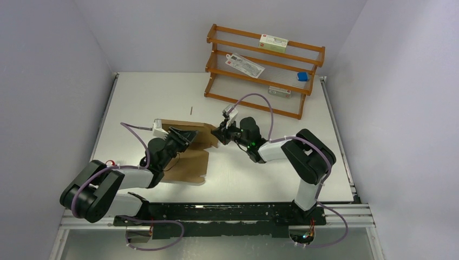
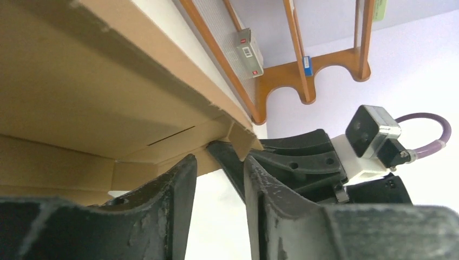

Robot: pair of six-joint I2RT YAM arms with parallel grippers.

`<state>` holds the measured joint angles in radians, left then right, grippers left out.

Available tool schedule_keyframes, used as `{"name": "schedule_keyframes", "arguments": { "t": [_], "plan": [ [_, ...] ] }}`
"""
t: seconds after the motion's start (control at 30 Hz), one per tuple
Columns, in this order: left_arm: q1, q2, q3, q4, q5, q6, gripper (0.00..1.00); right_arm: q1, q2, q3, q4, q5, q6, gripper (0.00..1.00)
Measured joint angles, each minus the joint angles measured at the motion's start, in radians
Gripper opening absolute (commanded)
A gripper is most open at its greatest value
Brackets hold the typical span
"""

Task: Fold the paper box

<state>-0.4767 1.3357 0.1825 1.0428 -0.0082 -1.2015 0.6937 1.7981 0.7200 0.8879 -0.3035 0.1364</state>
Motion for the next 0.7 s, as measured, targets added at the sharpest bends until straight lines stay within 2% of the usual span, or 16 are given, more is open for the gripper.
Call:
{"name": "schedule_keyframes", "arguments": {
  "t": [0.07, 0.13, 0.3, 0.47, 0.7],
  "plan": [
    [-0.007, -0.008, 0.018, -0.022, 0.01, 0.021, 0.64, 0.0, 0.001, 0.0, 0.001, 0.0, 0.0, 0.09],
    [-0.019, -0.017, 0.037, -0.043, 0.01, 0.04, 0.72, 0.001, 0.001, 0.0, 0.002, 0.002, -0.003, 0.09],
    [-0.066, -0.023, 0.106, -0.116, -0.001, 0.105, 0.8, 0.004, 0.001, 0.0, 0.002, 0.005, -0.009, 0.09],
    [-0.107, -0.005, 0.192, -0.187, -0.053, 0.185, 0.73, 0.01, 0.0, 0.0, 0.002, 0.011, -0.014, 0.09],
    [-0.174, 0.008, 0.251, -0.314, -0.175, 0.301, 0.55, 0.016, 0.0, 0.0, 0.002, 0.015, -0.022, 0.09]
  ]
}}
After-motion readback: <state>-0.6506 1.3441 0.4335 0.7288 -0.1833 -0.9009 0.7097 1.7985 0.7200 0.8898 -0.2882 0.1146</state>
